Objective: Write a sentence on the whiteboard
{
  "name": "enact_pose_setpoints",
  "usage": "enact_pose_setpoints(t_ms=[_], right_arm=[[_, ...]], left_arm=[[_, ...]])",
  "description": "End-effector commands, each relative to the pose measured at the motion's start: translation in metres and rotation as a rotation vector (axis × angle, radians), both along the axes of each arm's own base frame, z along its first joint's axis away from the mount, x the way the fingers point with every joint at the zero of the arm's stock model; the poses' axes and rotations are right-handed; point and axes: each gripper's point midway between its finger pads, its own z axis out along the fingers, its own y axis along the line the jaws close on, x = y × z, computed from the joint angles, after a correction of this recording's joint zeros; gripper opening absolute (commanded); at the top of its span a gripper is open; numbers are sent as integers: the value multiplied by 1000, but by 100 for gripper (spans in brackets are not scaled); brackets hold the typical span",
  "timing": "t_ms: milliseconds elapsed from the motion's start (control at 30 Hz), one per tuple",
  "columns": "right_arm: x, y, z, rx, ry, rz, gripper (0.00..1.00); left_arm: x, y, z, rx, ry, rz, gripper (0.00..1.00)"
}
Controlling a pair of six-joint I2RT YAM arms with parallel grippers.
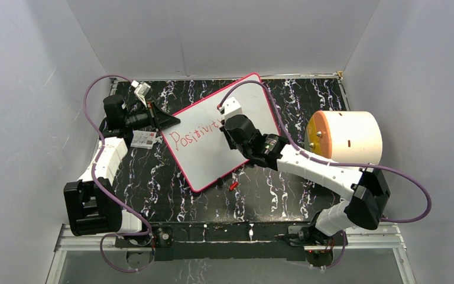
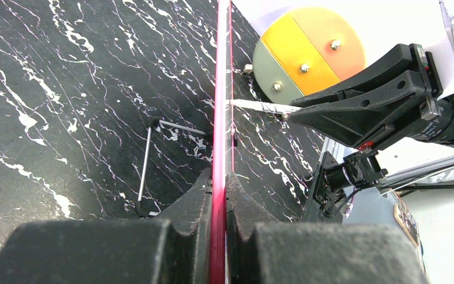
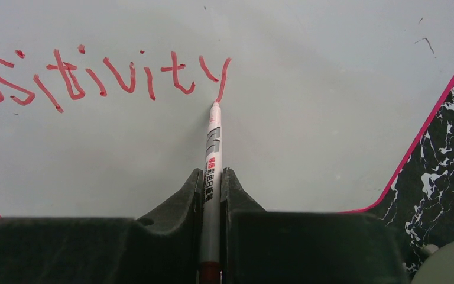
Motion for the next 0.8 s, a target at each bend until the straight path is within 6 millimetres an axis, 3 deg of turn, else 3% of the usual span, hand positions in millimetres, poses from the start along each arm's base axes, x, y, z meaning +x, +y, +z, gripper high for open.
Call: enact_pose_setpoints(t_ms=[0,433,767], right_arm=[[-7,4,10,45,20,26,0],[-19,-1,34,96,-60,34,0],[-38,4,37,81,-90,70,0]], left_arm=[[11,9,-30,77,30,75,0],[12,10,-30,79,30,79,0],[12,10,-30,82,29,84,0]])
